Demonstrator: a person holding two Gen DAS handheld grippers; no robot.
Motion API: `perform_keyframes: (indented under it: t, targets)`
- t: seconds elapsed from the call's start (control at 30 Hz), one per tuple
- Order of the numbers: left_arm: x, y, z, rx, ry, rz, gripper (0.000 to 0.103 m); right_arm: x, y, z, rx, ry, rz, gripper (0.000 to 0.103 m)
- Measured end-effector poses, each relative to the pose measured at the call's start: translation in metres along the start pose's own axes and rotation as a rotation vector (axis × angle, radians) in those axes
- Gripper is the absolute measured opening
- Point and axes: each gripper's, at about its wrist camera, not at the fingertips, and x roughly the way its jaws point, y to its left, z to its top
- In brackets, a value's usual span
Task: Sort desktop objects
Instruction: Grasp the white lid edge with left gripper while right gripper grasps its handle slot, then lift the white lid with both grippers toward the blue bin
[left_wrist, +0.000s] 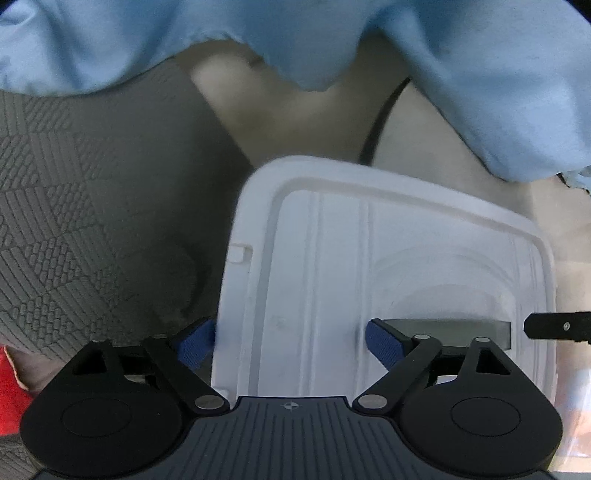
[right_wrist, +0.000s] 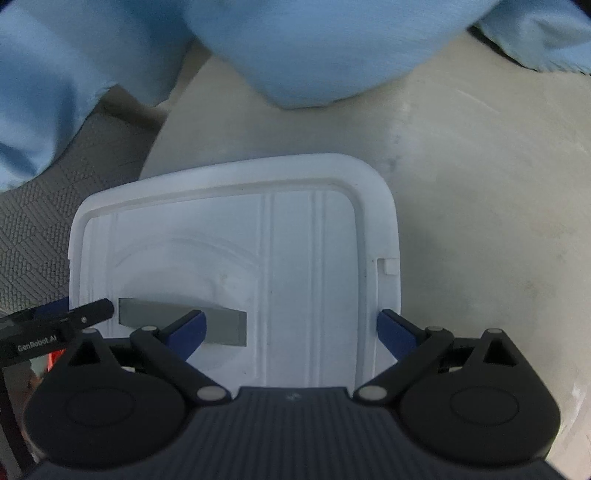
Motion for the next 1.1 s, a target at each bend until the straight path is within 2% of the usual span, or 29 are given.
perform_keyframes:
  t: [0.17, 0.27, 0.43, 0.53, 0.73, 0.87, 0.97, 1.1]
  targets:
    - [0.001, 0.008, -0.003, 0.024, 0.022, 0.005, 0.103, 0.000, -0.005, -0.003, -0.023, -0.009, 0.027, 0.100]
    - [0.002, 0.016, -0.003, 0.006, 0.008, -0.022, 0.103, -0.004, -0.011, 0.000, -0.038, -0.010, 0.039, 0.100]
    - [0.009, 0.038, -0.008, -0.076, -0.004, -0.124, 0.103, -0.011, -0.025, 0.007, 0.000, -0.002, 0.101, 0.100]
    - [0.009, 0.048, -0.008, -0.082, -0.008, -0.158, 0.103, -0.013, -0.030, 0.010, -0.022, 0.000, 0.100, 0.100]
    - [0.007, 0.061, -0.008, -0.039, -0.024, -0.183, 0.102, 0.004, -0.038, 0.015, 0.002, 0.039, 0.140, 0.100]
    - [0.004, 0.064, -0.011, -0.015, -0.046, -0.194, 0.101, 0.008, -0.044, 0.012, 0.032, 0.038, 0.243, 0.100]
    - [0.003, 0.068, -0.008, -0.012, -0.047, -0.197, 0.101, 0.010, -0.038, 0.016, 0.029, 0.030, 0.286, 0.100]
    - [0.010, 0.066, -0.011, -0.017, -0.046, -0.199, 0.101, 0.015, -0.028, 0.021, 0.005, 0.037, 0.260, 0.100]
